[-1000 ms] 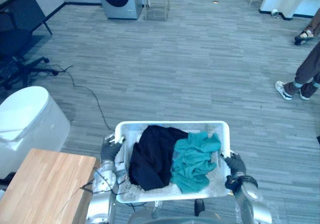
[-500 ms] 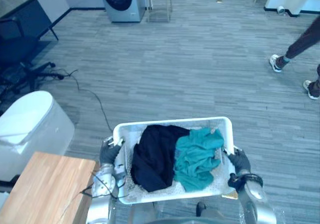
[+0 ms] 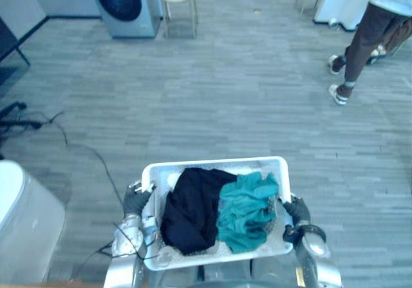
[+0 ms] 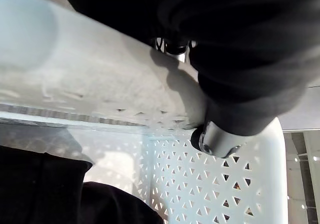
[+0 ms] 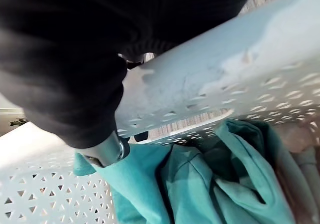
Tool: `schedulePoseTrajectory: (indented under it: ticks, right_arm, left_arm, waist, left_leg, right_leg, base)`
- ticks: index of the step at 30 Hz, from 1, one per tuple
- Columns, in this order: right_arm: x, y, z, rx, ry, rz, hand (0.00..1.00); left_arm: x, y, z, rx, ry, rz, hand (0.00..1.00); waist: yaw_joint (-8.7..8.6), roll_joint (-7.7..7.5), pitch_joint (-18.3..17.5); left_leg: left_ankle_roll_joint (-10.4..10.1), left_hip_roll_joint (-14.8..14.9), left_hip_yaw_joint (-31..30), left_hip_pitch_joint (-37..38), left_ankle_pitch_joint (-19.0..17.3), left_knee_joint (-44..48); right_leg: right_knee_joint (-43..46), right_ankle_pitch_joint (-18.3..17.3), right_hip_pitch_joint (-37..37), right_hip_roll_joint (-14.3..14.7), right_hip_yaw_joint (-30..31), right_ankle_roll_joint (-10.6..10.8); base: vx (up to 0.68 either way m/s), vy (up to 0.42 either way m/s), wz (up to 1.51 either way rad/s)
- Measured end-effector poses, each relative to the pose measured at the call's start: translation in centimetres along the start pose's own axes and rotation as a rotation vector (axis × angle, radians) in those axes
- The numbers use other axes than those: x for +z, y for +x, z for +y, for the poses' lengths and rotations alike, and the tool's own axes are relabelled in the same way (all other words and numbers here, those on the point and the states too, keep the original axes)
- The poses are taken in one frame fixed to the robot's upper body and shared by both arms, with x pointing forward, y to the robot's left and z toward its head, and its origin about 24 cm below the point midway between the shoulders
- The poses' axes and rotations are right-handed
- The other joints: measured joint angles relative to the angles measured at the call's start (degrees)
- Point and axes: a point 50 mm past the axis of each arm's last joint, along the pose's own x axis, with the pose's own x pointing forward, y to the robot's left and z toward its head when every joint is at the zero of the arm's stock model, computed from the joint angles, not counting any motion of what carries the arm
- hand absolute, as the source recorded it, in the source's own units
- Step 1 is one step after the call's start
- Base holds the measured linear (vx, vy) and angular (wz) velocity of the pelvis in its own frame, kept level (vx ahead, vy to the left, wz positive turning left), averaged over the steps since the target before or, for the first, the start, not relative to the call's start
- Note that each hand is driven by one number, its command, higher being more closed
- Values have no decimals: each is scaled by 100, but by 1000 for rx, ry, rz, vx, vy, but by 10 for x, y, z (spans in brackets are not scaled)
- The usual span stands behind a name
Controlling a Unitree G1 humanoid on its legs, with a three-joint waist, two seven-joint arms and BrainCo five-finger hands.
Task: Pick up the laundry basket with both hands and put the clothes into the washing machine.
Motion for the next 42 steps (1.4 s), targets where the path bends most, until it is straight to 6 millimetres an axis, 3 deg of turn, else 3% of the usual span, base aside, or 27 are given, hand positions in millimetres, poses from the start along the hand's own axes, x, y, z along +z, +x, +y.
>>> schedulePoseTrajectory:
  ticks: [4,5,6,7,8,9,10,11,12,14,15,17,18,21,22,23,25,28,29,31,32,33,35,37,39,41,42]
  right_arm:
    - [18,-8,-6,-14,-1,-87,100]
    - [19,-7,-6,-14,-3,-89,100]
    - [18,-8,-7,-14,-6,-83,100]
    - [15,-9,-9,-15,-9,-74,100]
    - [17,-5,-15,-15,-18,-71,100]
    - [20,-2,-18,-13,-11,-76,100]
    - [20,-3,-22,-14,-15,-73,100]
    - [14,-10,-28,-16,-20,-57,100]
    - [12,-15,-28,-24,-12,-54,100]
    - [16,-11,-23,-20,11,-87,100]
    - [18,-9,-18,-11,18,-93,100]
    - [18,-8,-12,7,10,-94,100]
    - [20,-6,-12,11,-6,-97,100]
    - [26,4,-14,19,-44,-103,100]
    - [29,8,-14,25,-52,-105,100]
    - [26,11,-14,20,-52,-93,100]
    - [23,15,-10,19,-35,-82,100]
    - [23,15,-7,13,-28,-86,100]
    - [22,14,-8,2,-34,-87,100]
    - [20,13,-8,1,-33,-87,100]
    - [18,12,-6,-1,-34,-78,100]
    - [13,10,-6,-3,-34,-65,100]
    - [12,9,-5,0,-30,-61,100]
    - [15,6,-4,1,-34,-80,100]
    - [11,4,-2,7,-59,-64,100]
    - [9,1,-9,-6,-91,-53,100]
    - [8,0,-9,-5,-92,-50,100]
  left_arm:
    - [9,5,-6,-31,-6,-45,100]
    - [11,6,-8,-38,-6,-54,100]
    - [11,7,-9,-40,-8,-56,100]
    - [8,7,-10,-42,-9,-41,100]
    - [-2,7,-17,-38,-45,3,100]
    - [-3,11,-24,-39,-76,15,100]
    - [-3,12,-29,-43,-91,18,100]
    - [-12,4,-27,-30,-104,47,100]
    - [-11,0,-27,-41,-97,40,100]
    - [-4,-3,-22,-31,-98,-4,100]
    - [-3,-1,-19,-25,-88,-10,100]
    - [-3,-1,-12,-14,-70,-11,100]
    - [-7,-2,-9,-2,-73,7,100]
    - [-11,-4,-10,12,-101,21,100]
    - [-11,-4,-11,14,-111,24,100]
    - [-12,-3,-11,18,-114,29,100]
    - [-7,4,-14,20,-124,13,100]
    - [-7,5,-13,15,-104,17,100]
    - [-7,5,-14,4,-95,19,100]
    - [-6,6,-12,-3,-73,12,100]
    - [-7,6,-10,0,-57,15,100]
    - [-8,6,-9,6,-44,22,100]
    - [-8,6,-7,12,-39,22,100]
    - [-6,6,-5,10,-26,16,100]
    - [-15,2,-1,25,-18,55,100]
    - [-24,-6,-6,37,-56,89,100]
    - [-25,-6,-6,44,-62,94,100]
  waist:
    - [-265,234,-98]
    - [-275,279,-108]
    - [-292,133,-227]
    - [-329,190,-281]
    - [-266,642,-325]
    - [-283,595,-275]
    - [-348,491,-176]
    - [-359,500,-191]
    - [-356,502,-288]
    - [-194,753,-260]
    - [-109,657,-215]
    - [30,374,-107]
    - [96,295,-58]
    - [193,230,-30]
    - [188,331,-60]
    - [207,307,-114]
    - [54,90,-180]
    - [113,-70,-165]
    - [101,-112,-165]
    - [-2,-107,-164]
    - [-6,-62,-149]
    - [-4,35,-157]
    - [-4,63,-164]
    - [-31,47,-185]
    - [18,-125,-344]
    - [59,118,-468]
    - [118,81,-447]
  left_leg:
    - [-190,166,-275,1314,105,-1420]
    - [-193,210,-260,1512,103,-1501]
    - [-216,209,-274,1746,91,-1510]
    - [-250,246,-360,1867,71,-1414]
    - [-486,591,-503,1833,220,-902]
    - [-758,496,-545,1540,1019,-80]
    - [-762,410,-497,1454,1707,349]
    - [-788,571,-92,1129,3900,1560]
    - [-826,772,27,819,4242,2283]
    - [34,1820,652,-458,2822,4400]
    - [142,1853,784,-729,2578,4474]
    - [131,1704,949,-1372,1872,4181]
    - [-204,1500,942,-1788,1509,3266]
    - [-653,1023,703,-2031,1535,584]
    - [-994,946,524,-2033,1833,-759]
    - [-787,796,625,-1881,2744,-1061]
    - [31,523,770,-2026,2120,-252]
    - [261,332,996,-1629,1499,258]
    - [337,153,1052,-1126,1232,27]
    - [433,-46,1031,-508,976,-218]
    - [429,-99,1027,-65,942,-498]
    - [426,-86,975,397,944,-862]
    - [339,-63,935,639,920,-1047]
    - [-64,-18,843,806,699,-1092]
    - [-362,-127,662,835,499,-838]
    - [-414,134,619,747,530,-421]
    - [-493,199,578,632,432,-279]
  right_leg:
    - [-3221,14,-617,465,-1184,-173]
    - [-4148,409,-679,606,-1228,-244]
    - [-5139,1431,-611,805,-1203,-511]
    - [-5230,2174,-524,878,-1157,-652]
    - [-4851,1902,-474,1168,-1367,-810]
    - [-4171,1421,-509,990,-1360,-838]
    - [-3581,1152,-513,788,-1454,-1012]
    - [-3550,711,-113,828,-1810,-957]
    - [-4241,943,214,990,-1873,-1057]
    - [-4355,263,871,1448,-1695,-1135]
    - [-4370,130,1043,1414,-1578,-1100]
    - [-4580,-80,1586,1233,-1303,-919]
    - [-4842,-210,2032,1089,-1095,-737]
    - [-4994,-477,2480,754,-762,-356]
    - [-5129,-647,2762,666,-654,-140]
    - [-5198,-833,3016,501,-476,56]
    - [-5023,-589,3153,130,-162,225]
    - [-3342,-39,2716,-126,207,716]
    - [-2052,618,2329,-261,380,1012]
    - [-209,675,1560,-362,324,888]
    - [146,415,1209,-361,145,521]
    - [-175,86,885,-359,-259,222]
    - [-828,-95,701,-357,-510,166]
    - [-2720,-118,606,-230,-864,153]
    - [-4291,772,718,-66,-940,105]
    - [-4925,885,1147,164,-971,61]
    - [-5112,938,1260,176,-946,59]
  base:
    - [732,74,42]
    - [1017,19,51]
    - [872,-9,41]
    - [885,-11,6]
    - [828,11,-7]
    - [807,14,-10]
    - [858,-138,23]
    - [628,-208,23]
    - [520,-266,10]
    - [509,-98,-44]
    - [753,8,-62]
    - [658,77,-40]
    - [660,159,-42]
    - [650,264,-57]
    - [690,369,-53]
    - [697,368,-42]
    - [822,428,2]
    - [686,380,-16]
    - [589,284,3]
    - [546,202,10]
    - [560,144,1]
    - [537,125,0]
    - [390,50,19]
    - [414,-1,34]
    - [389,-41,17]
    - [362,-4,-7]
    - [349,36,-19]
